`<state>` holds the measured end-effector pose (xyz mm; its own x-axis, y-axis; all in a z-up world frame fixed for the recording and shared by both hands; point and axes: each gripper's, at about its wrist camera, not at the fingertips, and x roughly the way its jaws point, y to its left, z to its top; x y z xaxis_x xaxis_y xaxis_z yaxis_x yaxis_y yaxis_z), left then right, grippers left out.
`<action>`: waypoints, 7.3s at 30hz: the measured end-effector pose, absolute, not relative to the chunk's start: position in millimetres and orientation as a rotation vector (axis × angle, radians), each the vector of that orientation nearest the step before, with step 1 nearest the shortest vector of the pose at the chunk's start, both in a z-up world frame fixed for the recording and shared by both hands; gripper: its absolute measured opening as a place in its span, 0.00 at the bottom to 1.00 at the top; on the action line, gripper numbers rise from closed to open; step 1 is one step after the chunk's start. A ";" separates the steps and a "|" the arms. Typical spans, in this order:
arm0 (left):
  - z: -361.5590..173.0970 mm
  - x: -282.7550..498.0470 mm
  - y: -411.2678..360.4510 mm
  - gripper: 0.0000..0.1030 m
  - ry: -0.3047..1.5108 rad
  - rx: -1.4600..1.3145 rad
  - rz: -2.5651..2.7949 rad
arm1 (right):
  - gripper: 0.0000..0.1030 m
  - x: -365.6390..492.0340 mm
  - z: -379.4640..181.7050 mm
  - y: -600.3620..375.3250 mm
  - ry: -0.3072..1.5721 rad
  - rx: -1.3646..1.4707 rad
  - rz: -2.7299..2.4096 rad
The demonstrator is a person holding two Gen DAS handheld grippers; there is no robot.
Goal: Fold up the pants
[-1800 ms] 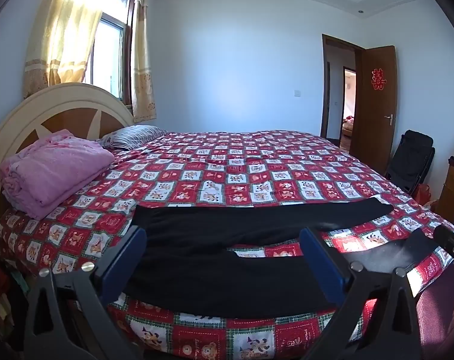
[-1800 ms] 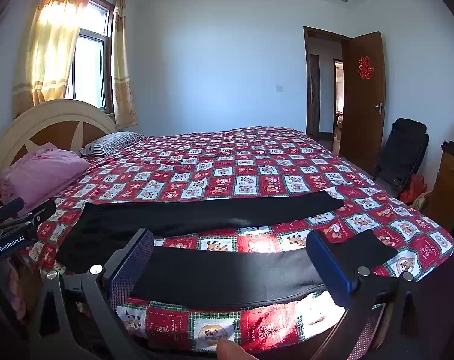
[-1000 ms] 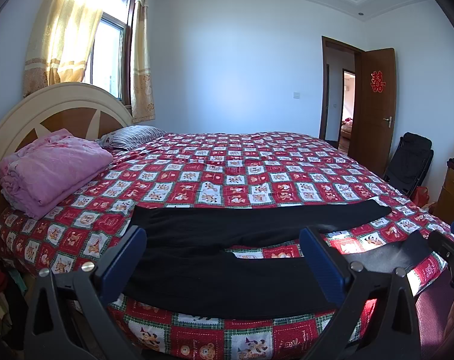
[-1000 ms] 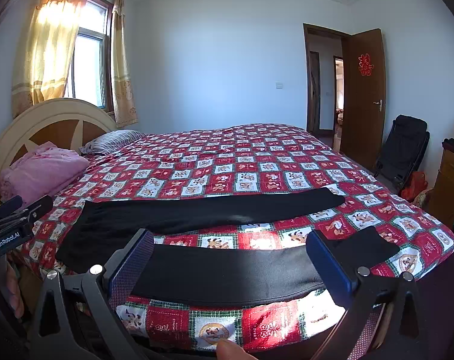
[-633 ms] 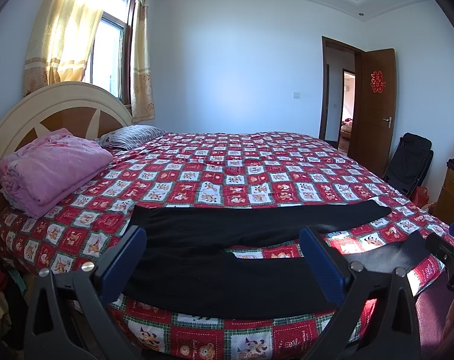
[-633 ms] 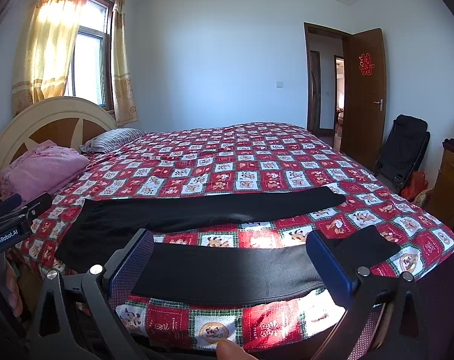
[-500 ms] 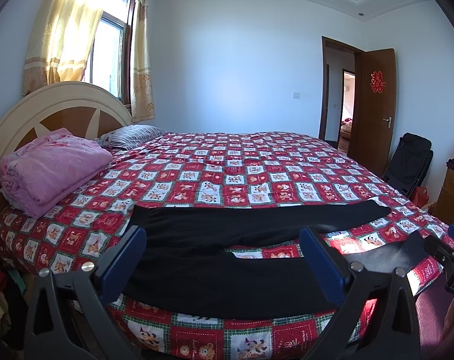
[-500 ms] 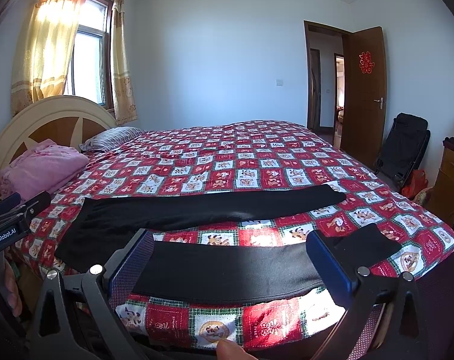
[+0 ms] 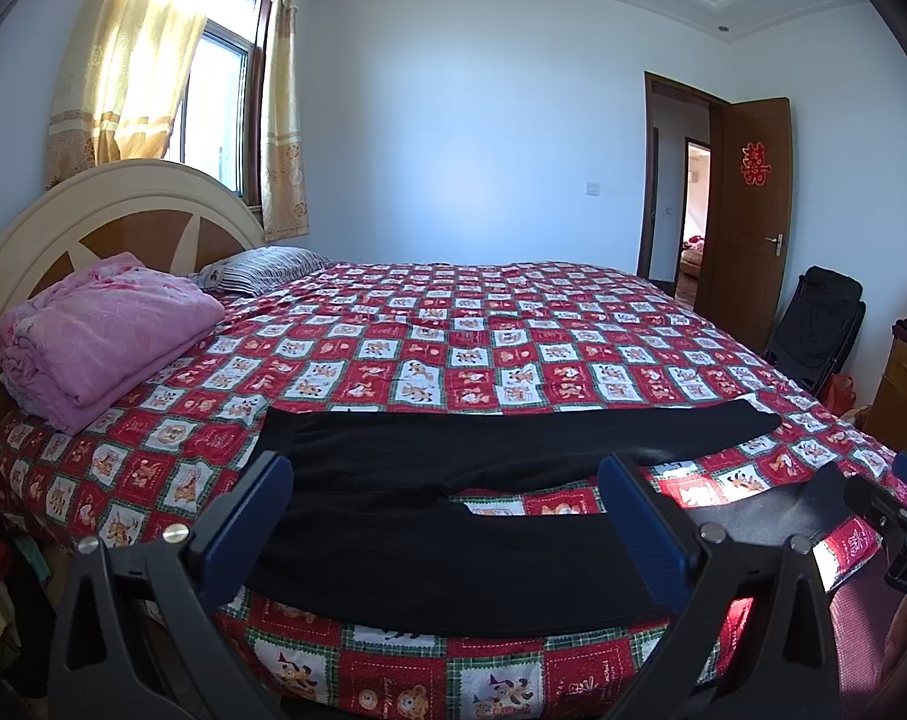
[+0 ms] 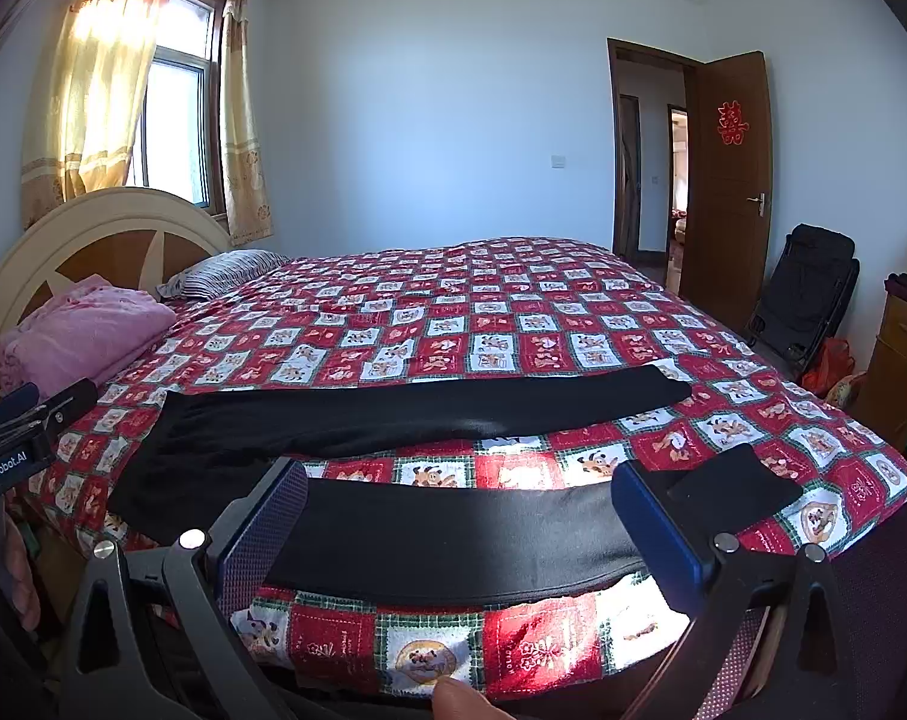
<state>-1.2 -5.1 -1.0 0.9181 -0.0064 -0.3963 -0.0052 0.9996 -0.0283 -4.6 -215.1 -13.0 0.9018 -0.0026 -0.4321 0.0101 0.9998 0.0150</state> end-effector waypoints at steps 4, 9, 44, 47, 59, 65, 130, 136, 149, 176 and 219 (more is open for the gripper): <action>-1.0 -1.1 -4.7 1.00 0.408 -0.029 -0.001 | 0.99 -4.3 -13.8 -215.2 0.449 0.017 -0.006; -1.3 -1.3 -4.3 1.00 0.408 -0.029 -0.001 | 0.99 -3.2 -15.4 -216.6 0.452 0.018 -0.005; -28.5 12.8 2.1 1.00 0.430 -0.003 0.012 | 0.99 12.7 -33.0 -219.1 0.484 -0.001 -0.016; -42.2 35.5 19.8 1.00 0.467 0.004 0.048 | 0.99 26.0 -46.0 -225.5 0.510 -0.017 -0.033; -109.0 142.0 108.2 1.00 0.682 0.008 0.194 | 0.99 113.1 -111.1 -275.0 0.705 0.016 -0.095; -121.0 191.0 151.4 1.00 0.723 0.022 0.250 | 0.99 170.4 -116.2 -311.2 0.750 0.013 -0.165; -178.8 341.0 219.5 0.14 0.867 -0.140 -0.023 | 0.49 365.8 -107.4 -533.0 0.867 0.299 -0.322; -181.2 343.4 217.3 0.15 0.872 -0.121 -0.012 | 0.57 407.5 -125.0 -536.6 0.922 0.310 -0.255; -183.0 344.2 216.9 0.19 0.874 -0.108 0.009 | 0.57 455.6 -161.1 -546.4 0.985 0.319 -0.222; -138.7 315.7 224.4 0.10 0.747 -0.182 -0.112 | 0.04 379.3 -76.9 -525.4 0.805 0.206 -0.223; -156.6 151.2 252.5 0.10 0.581 -0.306 -0.236 | 0.04 124.7 -111.9 -554.4 0.737 0.309 -0.168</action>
<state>151.2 252.5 -156.6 0.8112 -0.3027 -0.5003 0.1323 0.9284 -0.3472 124.7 -554.4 -111.9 0.7298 -0.0417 -0.6824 0.2574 0.9414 0.2178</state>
